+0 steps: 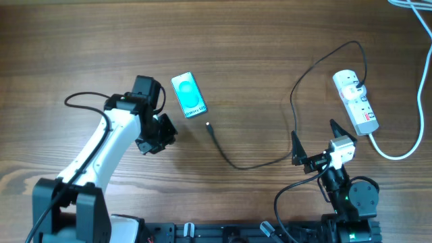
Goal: Plug charger to phone and switch on socket
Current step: 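Move the left gripper over the white Galaxy S25 phone, then grasp the phone's lower end with the left gripper and lift it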
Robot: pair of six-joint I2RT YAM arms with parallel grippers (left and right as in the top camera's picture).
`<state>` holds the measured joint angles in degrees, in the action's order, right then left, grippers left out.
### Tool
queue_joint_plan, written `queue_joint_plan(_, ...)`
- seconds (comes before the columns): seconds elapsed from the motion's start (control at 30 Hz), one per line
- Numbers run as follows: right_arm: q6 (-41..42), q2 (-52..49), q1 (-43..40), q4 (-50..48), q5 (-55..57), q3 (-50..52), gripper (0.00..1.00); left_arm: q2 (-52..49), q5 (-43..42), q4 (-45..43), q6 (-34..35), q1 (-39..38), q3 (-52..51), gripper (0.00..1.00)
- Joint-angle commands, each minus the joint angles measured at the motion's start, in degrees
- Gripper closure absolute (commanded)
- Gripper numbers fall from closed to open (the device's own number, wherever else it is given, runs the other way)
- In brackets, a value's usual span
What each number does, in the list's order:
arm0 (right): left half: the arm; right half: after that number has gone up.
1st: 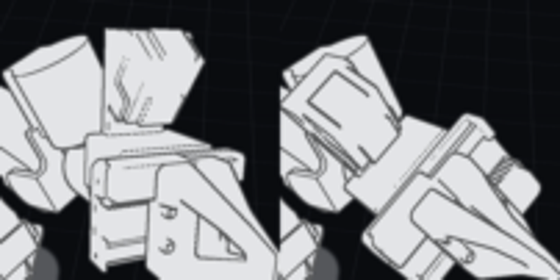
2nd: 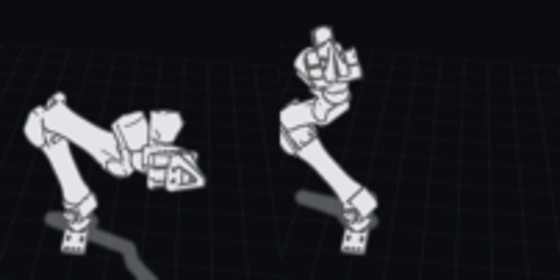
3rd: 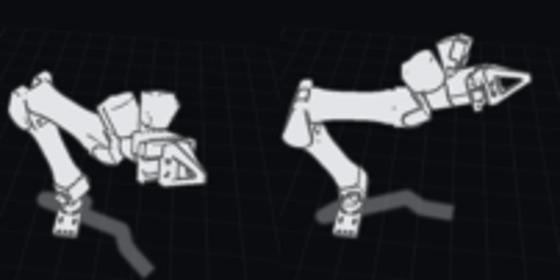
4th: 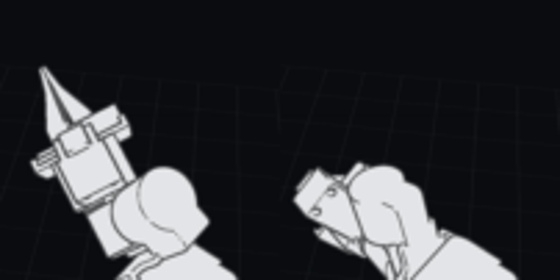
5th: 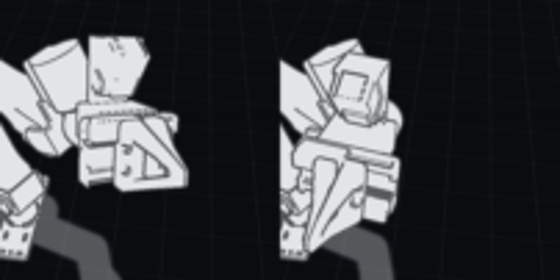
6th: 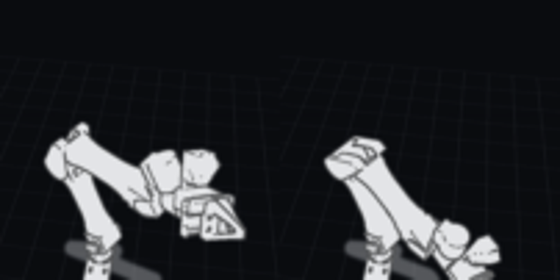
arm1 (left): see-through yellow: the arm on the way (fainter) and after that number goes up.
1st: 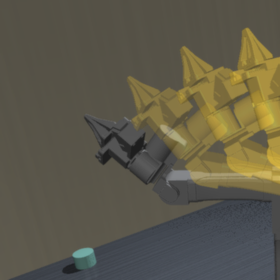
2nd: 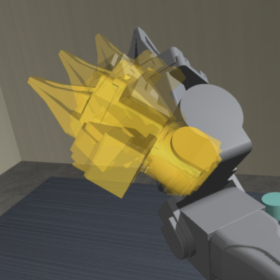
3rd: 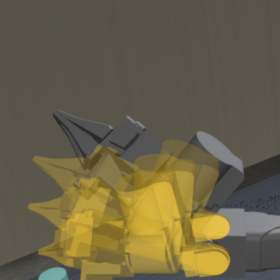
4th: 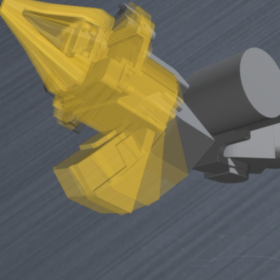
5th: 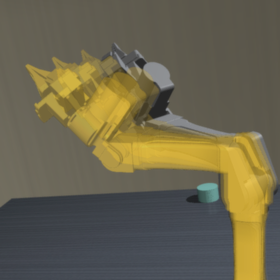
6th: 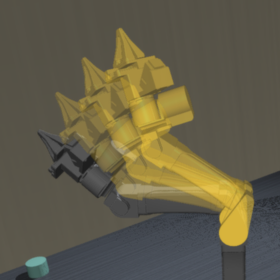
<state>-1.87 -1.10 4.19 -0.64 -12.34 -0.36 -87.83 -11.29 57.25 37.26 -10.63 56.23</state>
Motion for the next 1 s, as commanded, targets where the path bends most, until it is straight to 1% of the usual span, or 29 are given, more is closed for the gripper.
queue_joint_plan(0.0,-1.0,0.1,-0.3,-0.2,0.7,0.1,0.0,-2.6,2.0,-2.2,2.3,-3.6,0.2,0.48)
queue_joint_plan(0.03,-1.0,0.1,-0.3,-0.2,0.7,0.1,0.0,-2.9,2.0,-2.7,2.3,-4.4,0.0,0.36)
queue_joint_plan(0.07,-1.0,0.1,-0.3,-0.2,0.7,0.1,0.0,-3.3,2.0,-3.3,2.3,-5.3,0.0,0.28)
queue_joint_plan(0.13,-1.0,0.1,-0.3,-0.2,0.7,0.1,0.0,-3.8,2.0,-4.7,2.3,-6.8,0.0,0.21)
queue_joint_plan(0.17,-1.0,0.1,-0.3,-0.2,0.7,0.1,0.0,-3.9,2.0,-5.7,2.3,-7.4,0.0,0.14)
queue_joint_plan(0.23,-1.0,0.1,-0.3,-0.2,0.7,0.1,0.0,-3.9,2.2,-6.6,2.8,-8.0,0.0,0.07)
queue_joint_plan(0.33,-1.0,0.1,-0.3,-0.2,0.7,0.1,0.0,-3.9,4.5,-6.7,5.5,-9.2,0.0,0.0)
queue_joint_plan(0.9,-1.0,0.1,-0.3,-0.2,0.7,0.1,0.0,-3.9,7.2,-6.8,5.7,-10.2,0.0,0.0)
queue_joint_plan(0.97,-1.0,0.1,-0.3,-0.2,0.7,0.1,0.0,-3.9,8.6,-6.7,7.2,-10.2,-0.1,0.0)
